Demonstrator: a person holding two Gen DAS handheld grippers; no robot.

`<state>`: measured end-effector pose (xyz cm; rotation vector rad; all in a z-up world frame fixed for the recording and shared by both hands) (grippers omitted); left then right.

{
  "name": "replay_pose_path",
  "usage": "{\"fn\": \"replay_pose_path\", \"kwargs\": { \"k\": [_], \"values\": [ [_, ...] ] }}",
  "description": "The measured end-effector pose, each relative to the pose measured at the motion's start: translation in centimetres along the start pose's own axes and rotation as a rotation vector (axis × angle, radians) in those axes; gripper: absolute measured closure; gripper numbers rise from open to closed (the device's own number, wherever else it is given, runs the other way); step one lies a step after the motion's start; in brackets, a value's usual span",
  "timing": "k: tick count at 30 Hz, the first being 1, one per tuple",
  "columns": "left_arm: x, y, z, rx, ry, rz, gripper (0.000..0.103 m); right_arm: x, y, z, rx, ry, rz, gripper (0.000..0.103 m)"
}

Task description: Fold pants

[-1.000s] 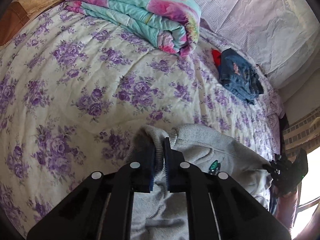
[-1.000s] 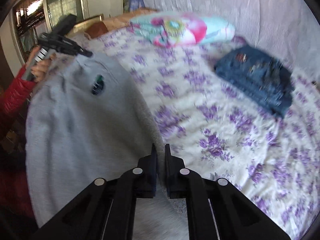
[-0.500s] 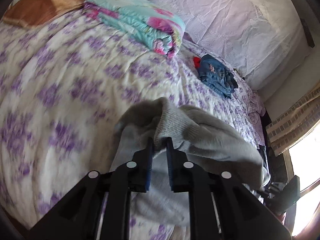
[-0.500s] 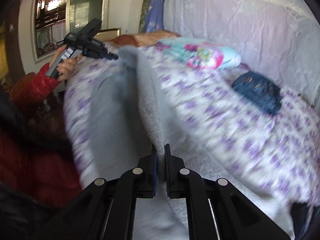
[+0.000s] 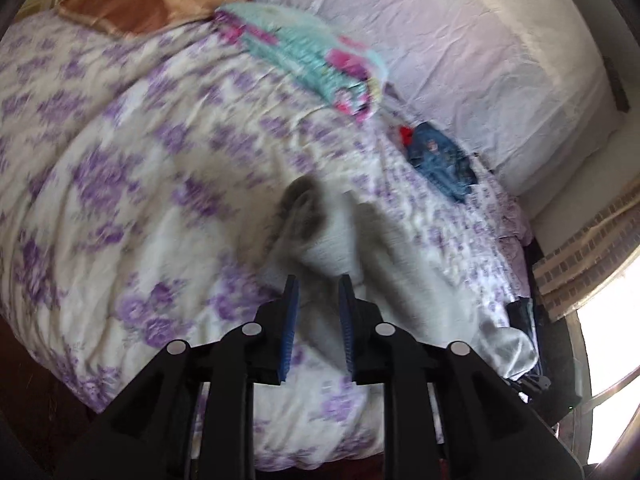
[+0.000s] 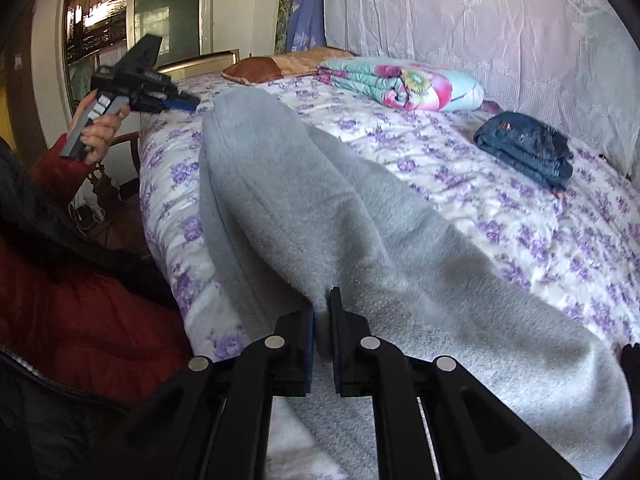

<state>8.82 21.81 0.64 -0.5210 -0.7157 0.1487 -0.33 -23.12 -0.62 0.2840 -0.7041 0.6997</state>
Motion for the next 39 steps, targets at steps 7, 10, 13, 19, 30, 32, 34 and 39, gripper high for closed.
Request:
{"fn": "replay_pose_path", "kwargs": {
  "k": [7,10,13,19,30,32,34,39],
  "values": [
    [1.5,-5.0,-3.7,0.084,0.021,-0.118,0.056,-2.4,0.5,-1.4,0.008,0.037,-0.036,0.094],
    [0.4,-3.1,-6.8,0.160,0.109,-0.071,0.057,-3.1,0.6,-2.0,0.005,0.023,-0.055,0.093],
    [-0.7,-2.2,-7.1,0.202,0.101,-0.105,0.055,-3.5,0.3,-2.2,0.023,0.005,-0.105,0.090],
    [-2.8,0.4,-5.6,0.190,0.082,-0.006,0.039,-4.0,-0.2,-1.8,0.044,-0.055,-0.214,0.076],
    [-4.2,-16.4,-3.4,0.044,-0.016,-0.451,0.033,-6.0,-9.1,8.4,-0.045,-0.319,-0.671,0.032],
    [-5.7,-19.7,-6.1,-0.012,0.057,-0.531,0.033,-9.2,-12.4,10.0,-0.114,-0.350,-0.888,0.032],
    [-7.2,-22.5,-8.6,-0.042,0.113,-0.596,0.033,-11.9,-14.3,11.2,-0.091,-0.407,-1.049,0.032],
    [-11.8,-28.2,-12.7,-0.104,0.212,-0.745,0.034,-13.5,-15.9,12.2,-0.037,-0.493,-1.185,0.032]
  ]
}}
Point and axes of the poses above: each gripper's, at about its wrist camera, not at the fingertips, and z roughly against the way its jaws point, y to its left, x to its top, the point moved 3 cm from there along -z, roughly the way its jaws point, and after that the axes turned 5 degrees about -z, right-handed, at the moved point
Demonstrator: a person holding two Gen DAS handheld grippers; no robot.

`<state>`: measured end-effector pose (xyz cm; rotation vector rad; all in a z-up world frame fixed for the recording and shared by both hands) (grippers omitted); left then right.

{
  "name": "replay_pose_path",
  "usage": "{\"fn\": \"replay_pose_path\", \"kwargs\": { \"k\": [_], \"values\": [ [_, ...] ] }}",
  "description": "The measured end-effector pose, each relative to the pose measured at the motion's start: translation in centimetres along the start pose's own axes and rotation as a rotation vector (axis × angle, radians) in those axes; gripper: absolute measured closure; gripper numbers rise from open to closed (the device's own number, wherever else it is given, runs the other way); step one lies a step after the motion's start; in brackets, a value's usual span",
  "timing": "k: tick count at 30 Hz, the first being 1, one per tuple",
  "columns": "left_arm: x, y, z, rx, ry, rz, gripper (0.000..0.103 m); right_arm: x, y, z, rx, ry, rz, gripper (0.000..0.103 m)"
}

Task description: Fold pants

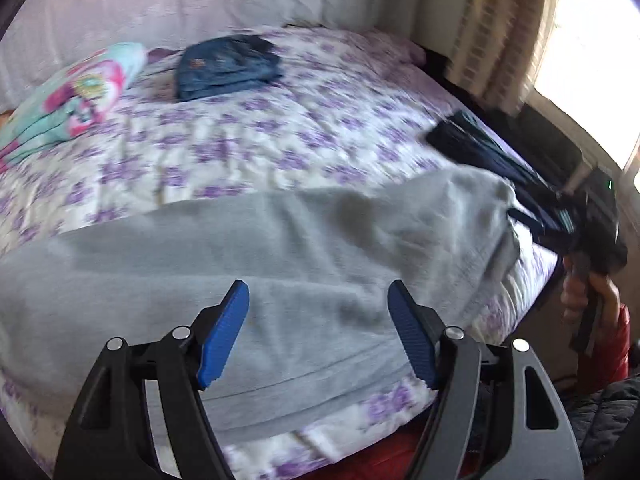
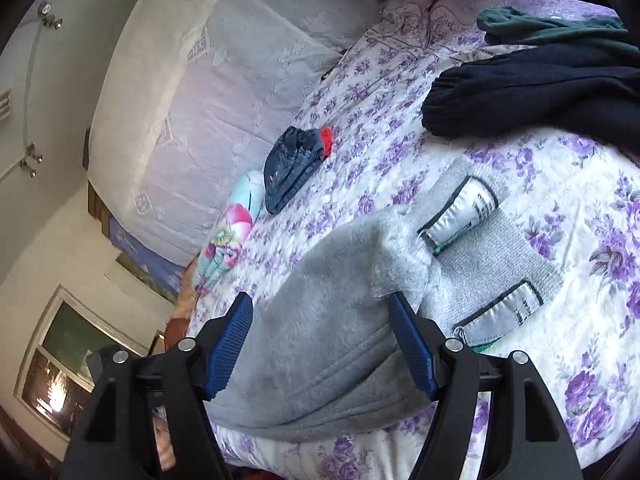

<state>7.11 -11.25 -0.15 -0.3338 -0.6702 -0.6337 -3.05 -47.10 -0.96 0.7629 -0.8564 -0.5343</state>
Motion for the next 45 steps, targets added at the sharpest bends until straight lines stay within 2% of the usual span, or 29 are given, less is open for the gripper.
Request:
{"fn": "replay_pose_path", "kwargs": {
  "k": [2,5,6,8,10,12,19,22,24,25,28,31,32,33,35,36,37,41,45],
  "values": [
    [-0.6,-1.3,-2.1,0.002,0.047,-0.034,0.033,0.1,0.1,0.5,-0.012,-0.038,0.006,0.032],
    [-2.4,-1.0,-5.4,0.021,0.124,0.011,0.032,0.9,-1.3,1.3,-0.058,-0.092,-0.015,0.032],
    [-2.8,-1.0,-5.4,0.022,0.108,0.013,0.032,1.3,-2.0,1.4,-0.083,-0.094,-0.028,0.031],
    [-3.2,-1.4,-5.2,0.029,0.077,-0.003,0.026,1.4,-3.1,0.9,-0.113,-0.100,-0.087,0.024],
    [-3.4,-1.7,-5.2,0.033,0.066,-0.012,0.020,1.6,-3.9,-0.5,-0.097,-0.077,-0.169,0.013],
    [-3.7,-1.8,-5.1,0.044,0.051,-0.017,0.018,1.6,-4.5,-1.4,-0.088,-0.051,-0.244,0.012],
    [-4.0,-1.7,-4.9,0.044,0.015,-0.023,0.015,2.2,-7.0,-1.4,0.126,-0.116,-0.499,0.009],
    [-4.1,-1.6,-4.8,0.032,0.011,-0.017,0.013,1.7,-6.8,-1.6,0.140,-0.108,-0.448,0.008],
    [-4.1,-1.6,-5.0,-0.003,0.013,-0.010,0.004,1.4,-6.2,-2.0,0.104,-0.110,-0.393,0.006],
    [-4.2,-1.8,-5.1,0.007,0.015,-0.017,0.004,1.3,-5.8,-2.3,0.090,-0.118,-0.378,0.003],
    [-4.4,-2.3,-5.1,0.037,0.013,-0.039,0.004,1.2,-5.6,-2.9,0.062,-0.178,-0.358,0.003],
    [-4.4,-2.1,-5.0,0.026,0.013,-0.029,0.004,1.2,-5.0,-3.3,0.039,-0.145,-0.312,0.004],
    [-4.4,-2.1,-5.0,0.026,0.012,-0.028,0.004,1.3,-5.0,-3.3,0.026,-0.137,-0.311,0.005],
    [-4.4,-2.1,-5.0,0.028,0.013,-0.029,0.004,1.4,-5.0,-3.1,0.024,-0.144,-0.319,0.011],
    [-4.5,-2.1,-5.0,0.026,0.012,-0.028,0.004,1.2,-5.3,-2.9,0.003,-0.194,-0.357,0.043],
    [-4.4,-2.0,-5.0,0.024,0.012,-0.027,0.004,1.1,-5.8,-2.5,-0.012,-0.215,-0.372,0.073],
    [-4.5,-2.1,-4.9,0.023,0.012,-0.026,0.004,1.1,-6.1,-2.2,-0.031,-0.226,-0.382,0.080],
    [-4.5,-2.0,-4.8,0.022,0.010,-0.020,0.004,1.2,-5.5,-1.4,-0.065,-0.235,-0.341,0.085],
    [-4.5,-1.6,-4.1,0.004,-0.003,0.009,0.004,1.8,-0.6,1.6,-0.046,-0.252,-0.173,0.085]
  ]
}}
Point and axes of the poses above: each gripper's, at about its wrist camera, not at the fingertips, and z roughly against the way its jaws point, y to its left, x to its top, the point moved 3 cm from there along -z, roughly the way its jaws point, and after that the axes turned 5 degrees about -z, right-handed, at the moved point
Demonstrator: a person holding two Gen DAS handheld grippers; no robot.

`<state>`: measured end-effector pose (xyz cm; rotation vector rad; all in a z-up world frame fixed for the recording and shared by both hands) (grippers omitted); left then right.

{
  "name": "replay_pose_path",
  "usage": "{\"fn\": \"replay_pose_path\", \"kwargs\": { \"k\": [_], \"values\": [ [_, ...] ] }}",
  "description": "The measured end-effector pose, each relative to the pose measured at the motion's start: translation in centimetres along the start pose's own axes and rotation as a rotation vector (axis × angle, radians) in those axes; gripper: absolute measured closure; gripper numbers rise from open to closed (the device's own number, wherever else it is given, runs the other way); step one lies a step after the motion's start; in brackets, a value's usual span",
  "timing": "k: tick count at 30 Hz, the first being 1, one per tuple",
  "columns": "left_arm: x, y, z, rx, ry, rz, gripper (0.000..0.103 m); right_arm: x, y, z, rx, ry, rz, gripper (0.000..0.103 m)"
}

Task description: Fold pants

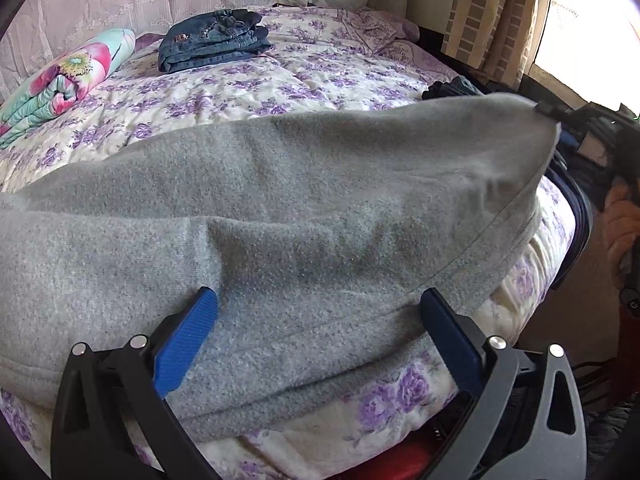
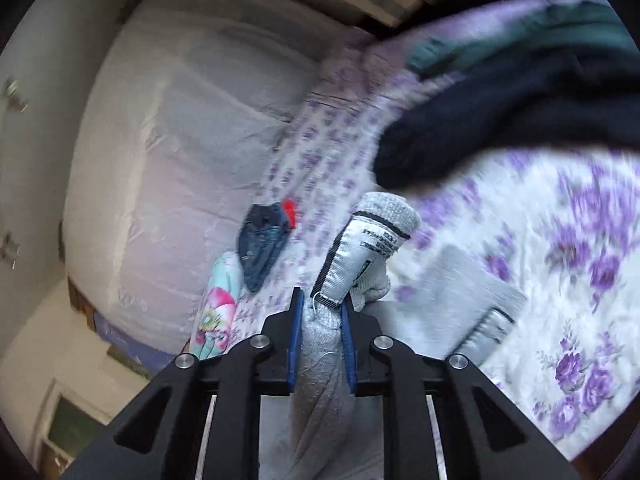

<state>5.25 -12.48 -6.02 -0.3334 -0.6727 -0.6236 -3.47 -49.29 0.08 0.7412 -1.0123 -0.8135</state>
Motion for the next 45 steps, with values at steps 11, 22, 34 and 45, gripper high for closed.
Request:
{"fn": "replay_pose_path", "kwargs": {
  "k": [11,22,34,45],
  "values": [
    [-0.2,2.0,1.8,-0.094,-0.034,0.116,0.004,-1.5,-6.2,-0.8,-0.286,0.074,0.033,0.079],
    [0.3,2.4,1.4,0.229,-0.040,0.076,0.004,-2.5,5.8,3.2,-0.212,-0.215,0.514,0.032],
    [-0.4,3.1,0.7,0.268,-0.021,0.063,0.004,-11.6,4.1,-4.2,-0.530,-0.038,1.021,0.022],
    [-0.7,3.0,0.8,0.274,-0.032,0.051,0.004,-14.3,4.5,-5.1,-0.327,0.133,0.925,0.007]
  ]
}}
Point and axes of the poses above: each gripper's, at about its wrist camera, not at the fingertips, and z roughly against the way its jaws point, y to its left, x to its top, the point moved 3 cm from there along -z, roughly the way its jaws point, and after that the axes turned 5 degrees about -z, right-handed, at the moved point
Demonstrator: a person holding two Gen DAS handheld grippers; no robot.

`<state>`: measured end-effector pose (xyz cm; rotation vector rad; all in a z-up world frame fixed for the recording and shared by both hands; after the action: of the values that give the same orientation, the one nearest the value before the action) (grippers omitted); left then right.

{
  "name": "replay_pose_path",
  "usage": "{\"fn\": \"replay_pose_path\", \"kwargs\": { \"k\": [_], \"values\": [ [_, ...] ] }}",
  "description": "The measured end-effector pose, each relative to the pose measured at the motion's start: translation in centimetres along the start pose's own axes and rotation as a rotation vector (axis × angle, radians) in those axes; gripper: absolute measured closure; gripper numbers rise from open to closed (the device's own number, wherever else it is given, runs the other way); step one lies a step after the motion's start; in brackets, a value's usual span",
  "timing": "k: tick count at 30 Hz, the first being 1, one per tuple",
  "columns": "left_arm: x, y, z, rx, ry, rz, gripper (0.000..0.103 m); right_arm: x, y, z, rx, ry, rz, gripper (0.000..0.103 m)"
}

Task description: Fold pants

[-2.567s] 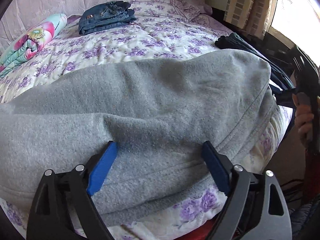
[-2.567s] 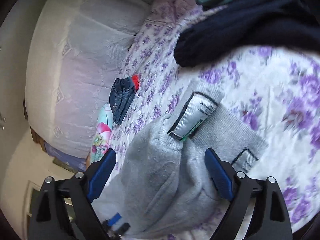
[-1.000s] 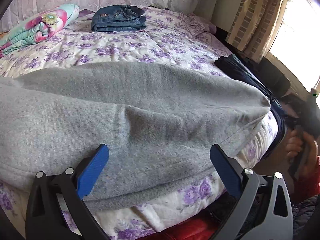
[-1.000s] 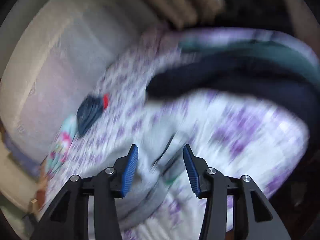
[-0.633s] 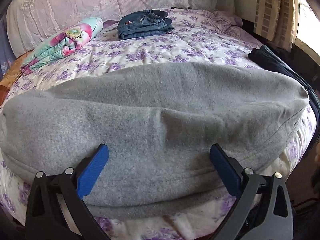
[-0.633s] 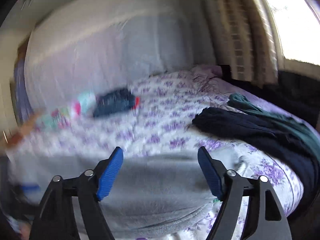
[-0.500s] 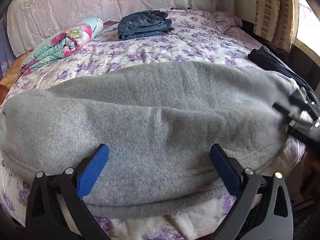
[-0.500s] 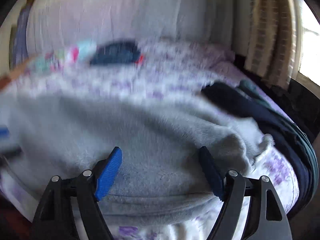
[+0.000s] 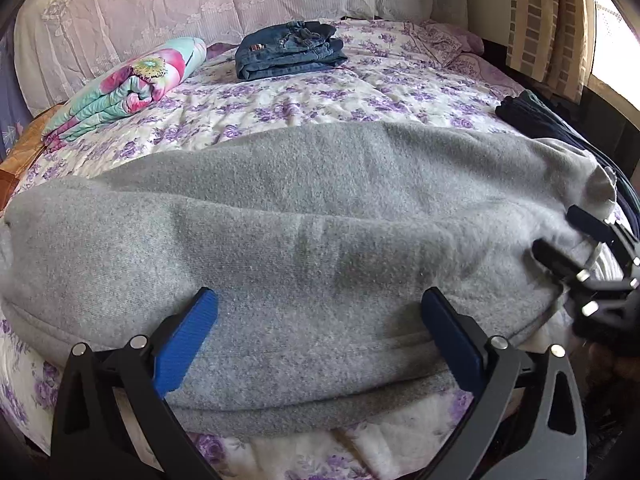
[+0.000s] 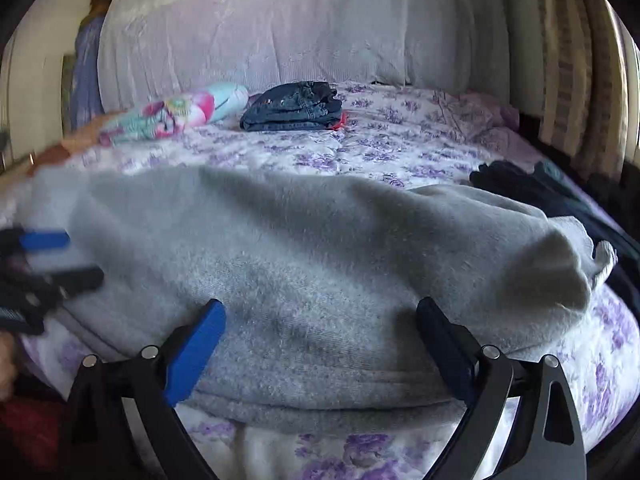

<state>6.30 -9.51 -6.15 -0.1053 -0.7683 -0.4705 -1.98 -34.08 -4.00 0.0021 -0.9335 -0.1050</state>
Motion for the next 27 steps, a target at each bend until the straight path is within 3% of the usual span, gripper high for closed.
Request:
{"fn": "replay_pose_path", "kwargs": {
  "k": [3,5,11,14,16,18,20,25,27],
  "values": [
    [-0.1,0.4,0.4,-0.010,-0.017,0.016,0.004,1.9,-2.8,4.8,0.197,-0.106,-0.144,0.006],
    [-0.1,0.6,0.4,-0.019,-0.021,0.028,0.004,2.2,-5.4,7.1,0.247,-0.096,-0.219,0.006],
    [-0.2,0.4,0.3,-0.007,-0.022,0.027,0.004,-0.7,-12.0,7.5,0.153,-0.076,-0.508,0.006],
    [-0.2,1.1,1.0,0.013,-0.045,0.047,0.004,-2.1,-13.6,4.7,0.209,0.008,-0.703,0.006],
    [-0.2,2.3,2.4,0.073,-0.093,0.068,0.004,-2.4,-14.4,4.2,0.244,-0.023,-0.795,0.006],
    [0.0,4.6,4.6,0.150,-0.165,0.112,0.004,-2.6,-14.8,4.4,0.269,-0.049,-0.850,0.005],
    [-0.1,7.9,6.5,0.188,-0.189,0.174,0.004,-2.1,-15.3,3.7,0.269,-0.041,-0.891,0.005],
    [-1.9,15.4,7.5,0.125,-0.159,0.438,0.004,-0.6,-14.5,2.3,0.269,-0.064,-0.890,0.005],
    [-2.5,16.4,7.1,0.183,-0.136,0.468,0.004,-0.6,-14.3,1.9,0.248,-0.060,-0.875,0.007]
  ]
}}
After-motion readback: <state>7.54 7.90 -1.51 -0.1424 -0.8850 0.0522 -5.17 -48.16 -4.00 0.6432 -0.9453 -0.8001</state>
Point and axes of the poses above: each gripper's, at about its wrist camera, not at the fingertips, and z roughly against the way its jaws point, y to its left, x to its top, the point moved 3 cm from there along -z, roughly the way its jaws point, and after that the axes turned 5 degrees about -z, right-handed, at the moved point
